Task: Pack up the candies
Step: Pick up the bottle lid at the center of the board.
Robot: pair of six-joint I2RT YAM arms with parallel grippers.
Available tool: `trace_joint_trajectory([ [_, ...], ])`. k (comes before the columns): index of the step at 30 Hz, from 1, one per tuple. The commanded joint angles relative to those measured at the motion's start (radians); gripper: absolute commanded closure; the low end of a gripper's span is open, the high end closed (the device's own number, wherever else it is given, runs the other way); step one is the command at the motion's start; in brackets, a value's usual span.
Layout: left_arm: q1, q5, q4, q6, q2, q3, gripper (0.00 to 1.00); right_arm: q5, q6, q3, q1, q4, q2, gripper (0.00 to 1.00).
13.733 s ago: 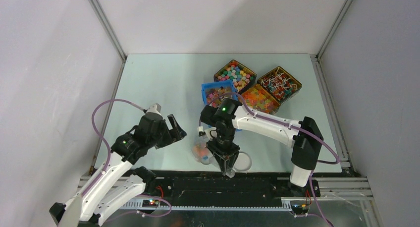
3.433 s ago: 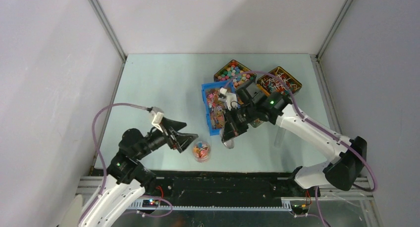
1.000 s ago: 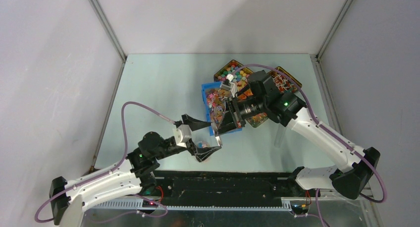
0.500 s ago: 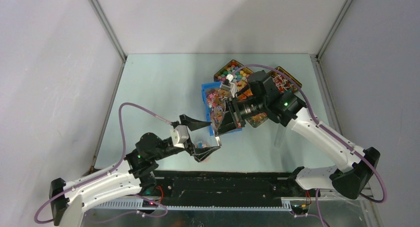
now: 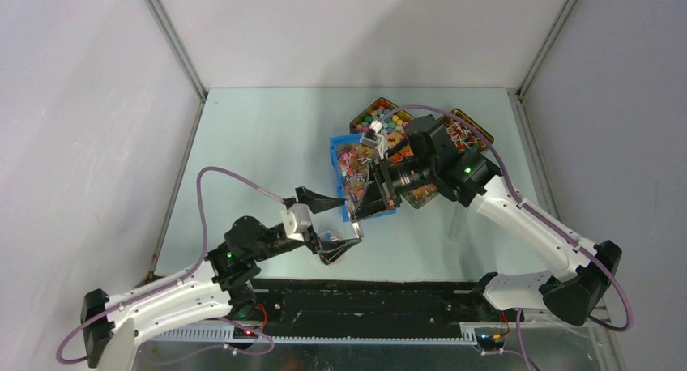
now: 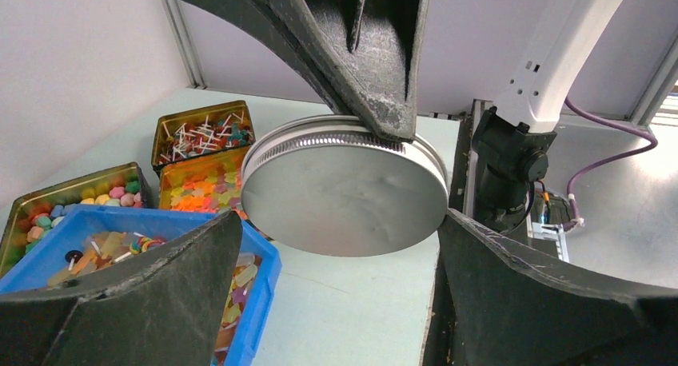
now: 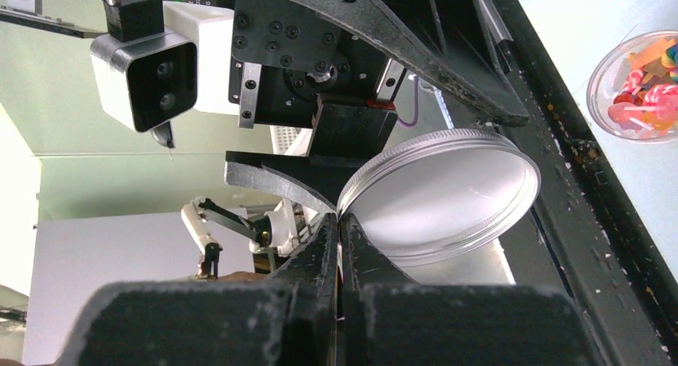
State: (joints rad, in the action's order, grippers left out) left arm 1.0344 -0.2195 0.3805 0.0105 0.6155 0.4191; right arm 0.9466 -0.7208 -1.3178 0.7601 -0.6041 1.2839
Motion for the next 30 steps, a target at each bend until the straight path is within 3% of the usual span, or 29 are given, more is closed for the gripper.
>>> trace_joint_trajectory([
  [1, 0.006, 0.026, 0.031, 0.025, 0.015, 0.009, 0.00, 0.022, -0.014, -0.037, 0.006, 0.029, -0.007, 1.00],
  [8, 0.006, 0.012, 0.046, 0.028, 0.023, 0.010, 0.01, 0.021, -0.008, -0.037, 0.007, 0.020, -0.007, 1.00],
  [11, 0.006, -0.001, 0.042, 0.033, 0.018, 0.010, 0.08, 0.019, -0.002, -0.037, 0.007, 0.014, -0.005, 1.00],
  [19, 0.006, 0.011, 0.004, 0.021, -0.021, -0.002, 0.14, 0.004, 0.028, -0.036, 0.007, -0.017, -0.001, 0.99],
  [30, 0.006, 0.061, -0.074, 0.020, -0.121, -0.028, 0.17, -0.011, 0.058, -0.037, 0.007, -0.053, 0.010, 0.81],
])
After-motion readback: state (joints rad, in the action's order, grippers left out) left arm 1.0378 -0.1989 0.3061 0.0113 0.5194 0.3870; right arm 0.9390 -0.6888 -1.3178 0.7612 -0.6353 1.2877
